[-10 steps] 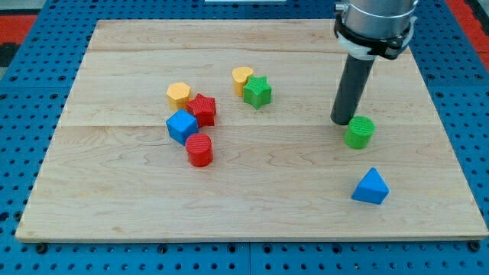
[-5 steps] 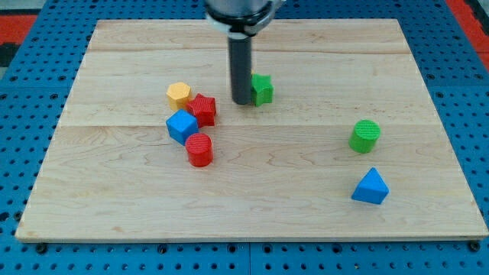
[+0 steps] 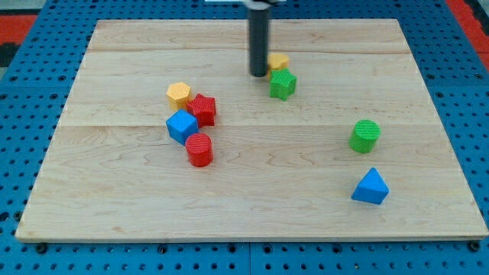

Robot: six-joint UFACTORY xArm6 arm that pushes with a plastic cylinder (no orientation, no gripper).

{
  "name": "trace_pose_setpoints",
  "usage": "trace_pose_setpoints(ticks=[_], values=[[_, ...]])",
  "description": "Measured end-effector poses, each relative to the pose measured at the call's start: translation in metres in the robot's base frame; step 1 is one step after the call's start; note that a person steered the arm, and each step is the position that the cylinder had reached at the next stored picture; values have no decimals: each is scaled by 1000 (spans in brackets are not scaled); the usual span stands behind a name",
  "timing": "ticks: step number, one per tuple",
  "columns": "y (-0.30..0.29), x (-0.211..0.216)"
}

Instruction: Move green star above green circle

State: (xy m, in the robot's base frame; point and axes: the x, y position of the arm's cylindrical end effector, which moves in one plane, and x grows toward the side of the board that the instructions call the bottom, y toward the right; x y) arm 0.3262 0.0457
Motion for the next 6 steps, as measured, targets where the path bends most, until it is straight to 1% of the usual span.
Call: trace_pose_setpoints(ticks=[1, 2, 3, 4, 5, 6], values=[[22, 16], [-17, 11], [-61, 15], [-3, 44], [49, 62], [69, 73]])
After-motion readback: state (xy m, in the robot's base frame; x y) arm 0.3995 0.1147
